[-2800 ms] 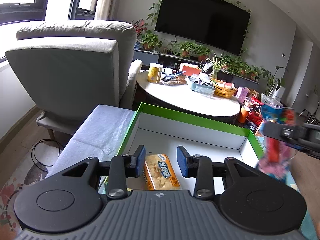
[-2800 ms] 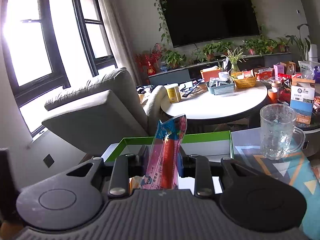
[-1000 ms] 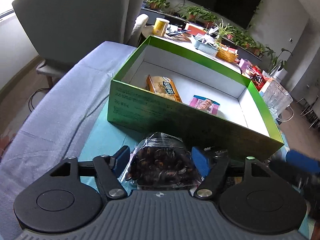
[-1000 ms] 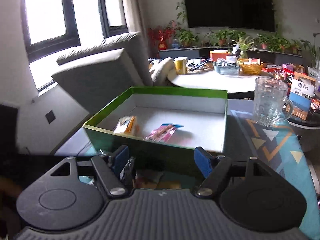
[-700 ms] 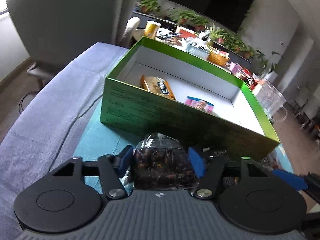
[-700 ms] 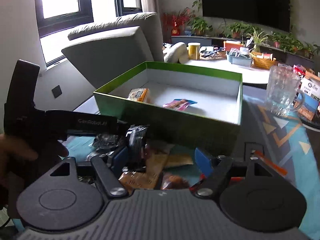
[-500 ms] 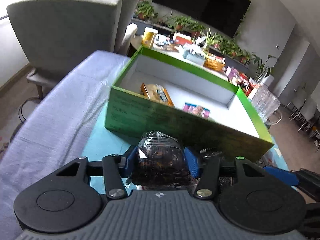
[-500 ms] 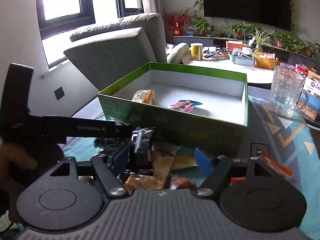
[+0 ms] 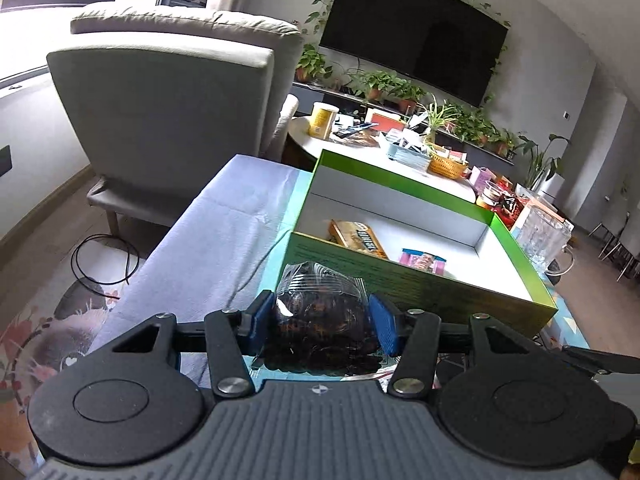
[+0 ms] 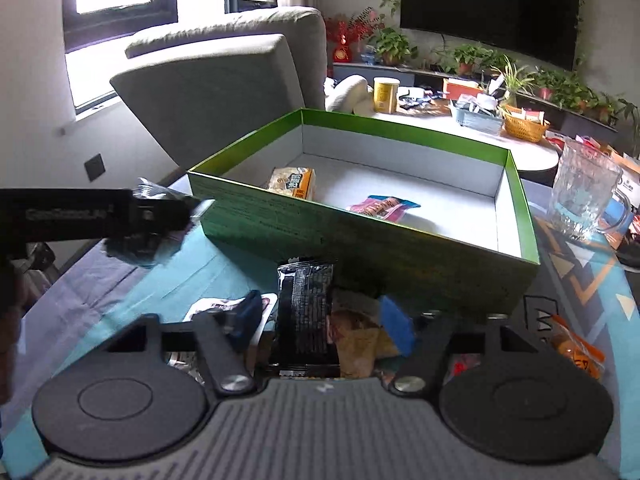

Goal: Organize snacks
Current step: 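Grasp clear bag of dark snacks with left gripper while right grasps black wrapped bar, then carry dark snack bag into box and release with left while right releases black bar there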

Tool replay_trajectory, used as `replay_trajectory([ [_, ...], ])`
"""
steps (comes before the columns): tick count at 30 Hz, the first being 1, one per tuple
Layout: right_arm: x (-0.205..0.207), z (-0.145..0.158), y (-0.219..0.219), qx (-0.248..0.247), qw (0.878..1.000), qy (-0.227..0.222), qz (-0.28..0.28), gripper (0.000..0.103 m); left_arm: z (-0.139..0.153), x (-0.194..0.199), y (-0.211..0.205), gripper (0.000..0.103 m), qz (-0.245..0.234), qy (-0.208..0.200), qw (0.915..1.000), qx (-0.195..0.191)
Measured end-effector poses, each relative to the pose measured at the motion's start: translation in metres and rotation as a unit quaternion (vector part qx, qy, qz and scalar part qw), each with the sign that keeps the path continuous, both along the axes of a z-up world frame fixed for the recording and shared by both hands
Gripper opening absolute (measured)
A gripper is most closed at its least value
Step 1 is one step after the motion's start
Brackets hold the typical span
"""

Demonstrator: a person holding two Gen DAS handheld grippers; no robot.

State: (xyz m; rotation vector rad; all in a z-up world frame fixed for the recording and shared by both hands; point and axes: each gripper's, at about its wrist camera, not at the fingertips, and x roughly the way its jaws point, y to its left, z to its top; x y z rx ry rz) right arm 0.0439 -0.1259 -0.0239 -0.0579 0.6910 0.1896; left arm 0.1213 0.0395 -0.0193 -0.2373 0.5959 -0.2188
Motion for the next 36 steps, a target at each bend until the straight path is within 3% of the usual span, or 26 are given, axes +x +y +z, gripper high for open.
replay_trajectory([
  [6,0.005,-0.003,0.003,0.005,1.0,0.021,-0.004,0.039,-0.001,-0.003,0.006,0.049,0.0,0.0,1.0,-0.006],
  [11,0.008,-0.005,0.009,-0.011,1.0,0.02,-0.002,0.034,-0.001,-0.003,0.007,0.049,-0.002,0.0,1.0,-0.009],
  [14,0.007,-0.004,0.005,0.004,1.0,0.02,0.001,0.027,-0.001,-0.004,0.008,0.049,0.001,0.0,1.0,-0.01],
  [21,-0.003,0.014,-0.011,0.047,0.999,0.002,-0.013,0.027,0.003,-0.008,0.005,0.049,0.001,-0.007,0.9999,-0.011],
  [36,-0.015,0.04,-0.037,0.077,0.995,-0.049,-0.035,0.027,0.023,-0.014,-0.02,0.049,-0.027,-0.04,0.9988,0.002],
])
